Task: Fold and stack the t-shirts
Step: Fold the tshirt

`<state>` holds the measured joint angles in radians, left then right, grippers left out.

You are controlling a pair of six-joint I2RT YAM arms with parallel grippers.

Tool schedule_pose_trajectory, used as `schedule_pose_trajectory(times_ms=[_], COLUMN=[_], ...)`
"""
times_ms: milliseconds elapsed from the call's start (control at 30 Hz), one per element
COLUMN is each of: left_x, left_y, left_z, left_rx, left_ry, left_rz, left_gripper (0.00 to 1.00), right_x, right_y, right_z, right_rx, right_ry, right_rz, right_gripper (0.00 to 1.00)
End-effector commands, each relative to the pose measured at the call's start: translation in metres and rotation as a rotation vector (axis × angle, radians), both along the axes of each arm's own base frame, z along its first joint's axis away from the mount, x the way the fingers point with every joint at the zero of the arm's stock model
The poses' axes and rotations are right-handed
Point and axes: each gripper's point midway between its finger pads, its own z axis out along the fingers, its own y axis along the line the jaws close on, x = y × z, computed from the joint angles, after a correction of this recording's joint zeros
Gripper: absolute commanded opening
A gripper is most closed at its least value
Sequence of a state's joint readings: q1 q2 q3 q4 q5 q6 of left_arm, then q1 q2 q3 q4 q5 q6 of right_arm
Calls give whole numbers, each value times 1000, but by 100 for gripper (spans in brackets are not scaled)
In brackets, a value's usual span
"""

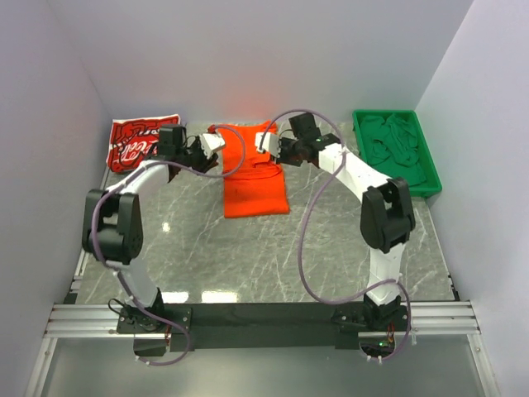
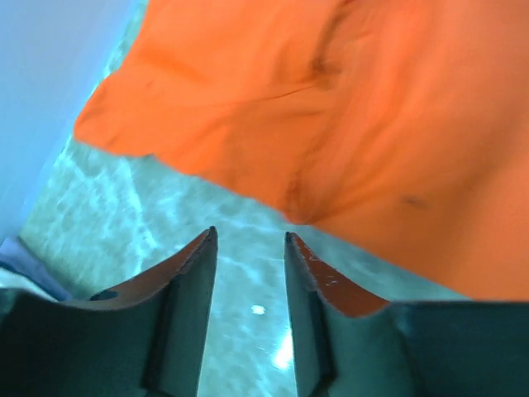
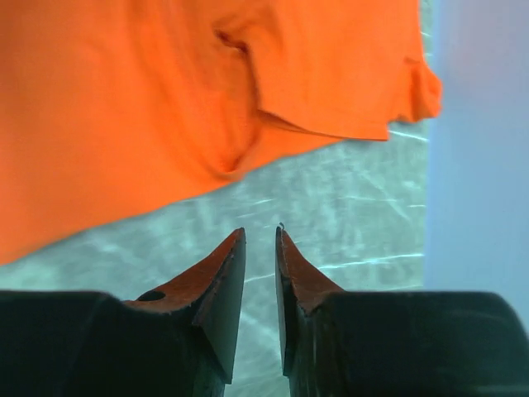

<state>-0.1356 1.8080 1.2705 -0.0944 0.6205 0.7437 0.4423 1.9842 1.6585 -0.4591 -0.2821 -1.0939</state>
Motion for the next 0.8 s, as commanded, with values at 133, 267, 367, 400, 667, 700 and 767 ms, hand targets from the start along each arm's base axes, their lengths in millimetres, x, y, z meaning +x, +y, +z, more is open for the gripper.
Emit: schedule_pose_trajectory(times_ms=[133, 267, 367, 400, 667, 700, 767], left_x=[-90, -128, -140, -139, -135, -136, -136], left_y=[-40, -42, -40, -42, -39, -39, -39], left_z=[-23, -53, -68, -69, -89, -91, -93], left_rx=[-20, 53, 103, 122, 207, 212, 218], left_ry=[133, 123, 102, 83, 67, 65, 53], left_rz=[-163, -236, -265, -271, -293, -298, -316], left_gripper=[46, 52, 53, 53, 54, 53, 54], right_x=[-86, -120, -134, -135, -125, -124, -124], right_y=[-6, -9, -6, -5, 2, 2, 1], right_z=[-18, -52, -67, -70, -89, -86, -86], right_rx=[8, -41, -68, -72, -95, -93, -97], right_ry=[254, 205, 165, 162, 119, 109, 98], right_rz=[51, 122, 163, 162, 134, 137, 144], right_gripper=[33, 43, 44, 44, 43, 43, 43])
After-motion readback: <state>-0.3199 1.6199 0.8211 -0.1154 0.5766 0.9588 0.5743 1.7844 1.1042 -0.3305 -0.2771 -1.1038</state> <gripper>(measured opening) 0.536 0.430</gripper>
